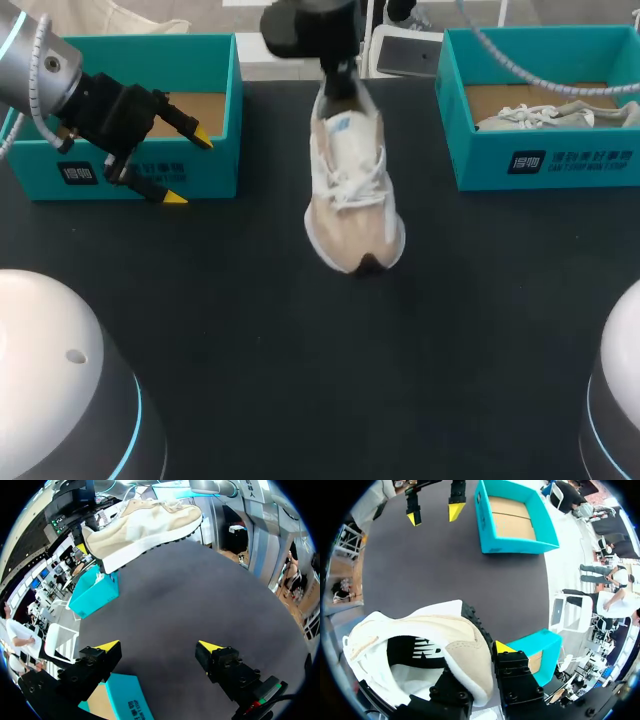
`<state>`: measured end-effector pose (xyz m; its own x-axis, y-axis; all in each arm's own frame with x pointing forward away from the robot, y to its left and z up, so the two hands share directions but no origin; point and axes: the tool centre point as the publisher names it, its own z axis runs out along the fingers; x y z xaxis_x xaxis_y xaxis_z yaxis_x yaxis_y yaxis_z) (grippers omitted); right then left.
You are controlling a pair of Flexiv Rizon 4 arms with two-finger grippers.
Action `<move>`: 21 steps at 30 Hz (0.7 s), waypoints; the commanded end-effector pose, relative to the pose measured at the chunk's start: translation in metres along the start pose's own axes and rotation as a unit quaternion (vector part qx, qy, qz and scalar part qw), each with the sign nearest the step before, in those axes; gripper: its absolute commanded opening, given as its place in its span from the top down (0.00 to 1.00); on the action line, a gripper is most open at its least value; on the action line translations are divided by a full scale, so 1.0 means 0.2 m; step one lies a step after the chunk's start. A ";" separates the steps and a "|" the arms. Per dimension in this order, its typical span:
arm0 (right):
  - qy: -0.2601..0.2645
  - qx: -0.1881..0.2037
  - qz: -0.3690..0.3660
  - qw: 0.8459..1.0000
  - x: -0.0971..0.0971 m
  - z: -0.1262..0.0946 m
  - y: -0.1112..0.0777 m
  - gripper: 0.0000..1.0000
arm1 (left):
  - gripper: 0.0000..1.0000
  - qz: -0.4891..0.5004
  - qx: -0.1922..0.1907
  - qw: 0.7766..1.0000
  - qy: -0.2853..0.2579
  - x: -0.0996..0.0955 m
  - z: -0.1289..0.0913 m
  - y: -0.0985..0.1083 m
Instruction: Take the shoe out of the shoebox, open the shoe tongue, remove and reinsert the insole, then place the shoe into the shoebox
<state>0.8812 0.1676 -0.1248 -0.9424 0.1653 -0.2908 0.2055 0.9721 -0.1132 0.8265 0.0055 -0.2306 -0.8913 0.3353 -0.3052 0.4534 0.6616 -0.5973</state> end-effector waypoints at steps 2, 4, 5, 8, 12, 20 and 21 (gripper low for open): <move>-0.008 -0.003 0.003 1.000 0.02 -0.17 -0.07 1.00 | 0.00 0.000 -0.002 1.000 0.001 0.00 0.00 0.00; -0.008 -0.003 0.003 1.000 0.02 -0.17 -0.07 1.00 | 0.00 0.000 -0.002 1.000 0.001 0.00 0.00 0.00; -0.008 -0.003 0.003 1.000 0.02 -0.17 -0.07 1.00 | 0.00 0.000 -0.002 1.000 0.001 0.00 0.00 0.00; -0.008 -0.003 0.003 1.000 0.02 -0.17 -0.07 1.00 | 0.00 0.000 -0.002 1.000 0.001 0.00 0.00 0.00; -0.008 -0.003 0.003 1.000 0.02 -0.17 -0.07 1.00 | 0.00 0.000 -0.002 1.000 0.001 0.00 0.00 0.00; 0.014 -0.006 0.021 1.000 -0.01 -0.15 -0.12 1.00 | 0.00 0.000 -0.002 1.000 0.001 0.00 0.00 0.00; 0.014 -0.010 0.013 1.000 -0.03 -0.15 -0.14 1.00 | 0.00 0.000 -0.002 1.000 0.001 0.00 0.00 0.00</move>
<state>0.8645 0.1569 -0.0945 -0.9363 0.2031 -0.2865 0.2416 0.9646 -0.1058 0.8266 0.0056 -0.2305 -0.8913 0.3352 -0.3053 0.4534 0.6616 -0.5972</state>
